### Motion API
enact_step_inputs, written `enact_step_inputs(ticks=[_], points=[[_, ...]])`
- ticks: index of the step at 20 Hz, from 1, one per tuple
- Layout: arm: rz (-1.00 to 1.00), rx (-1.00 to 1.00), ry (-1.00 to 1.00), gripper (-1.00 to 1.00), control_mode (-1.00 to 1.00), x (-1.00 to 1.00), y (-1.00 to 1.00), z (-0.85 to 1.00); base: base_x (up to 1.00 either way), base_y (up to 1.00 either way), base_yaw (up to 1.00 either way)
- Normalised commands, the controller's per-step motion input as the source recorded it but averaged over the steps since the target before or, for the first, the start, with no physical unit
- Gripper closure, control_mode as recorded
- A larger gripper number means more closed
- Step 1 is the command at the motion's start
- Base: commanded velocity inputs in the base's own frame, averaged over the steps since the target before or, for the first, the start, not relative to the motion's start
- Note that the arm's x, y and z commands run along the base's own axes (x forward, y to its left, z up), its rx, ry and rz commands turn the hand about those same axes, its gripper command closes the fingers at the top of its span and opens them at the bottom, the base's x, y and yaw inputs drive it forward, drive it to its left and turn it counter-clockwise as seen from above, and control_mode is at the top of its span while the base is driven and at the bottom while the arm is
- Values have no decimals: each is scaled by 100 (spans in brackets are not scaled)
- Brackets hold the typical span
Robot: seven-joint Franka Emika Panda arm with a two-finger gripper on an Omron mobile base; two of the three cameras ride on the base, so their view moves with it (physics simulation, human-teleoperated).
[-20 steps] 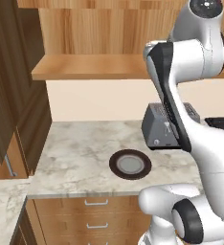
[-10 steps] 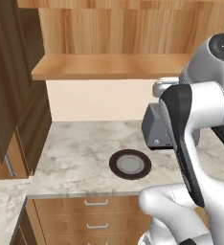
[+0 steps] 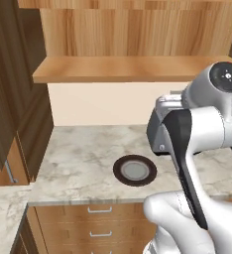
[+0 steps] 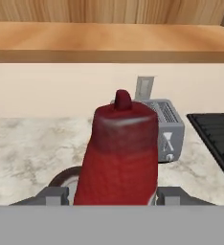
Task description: Move the hot dog bun to the plate on the dining table and place the condiment next to that plate. Then navigate to the fridge and take the sausage and place it on the plate as well.
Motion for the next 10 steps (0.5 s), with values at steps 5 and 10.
enact_step_inputs(ticks=[5, 10], points=[[0, 0, 0, 100, 100, 0, 0, 0, -95, 0, 0], [0, 0, 0, 100, 100, 0, 0, 0, -100, -1, 18]])
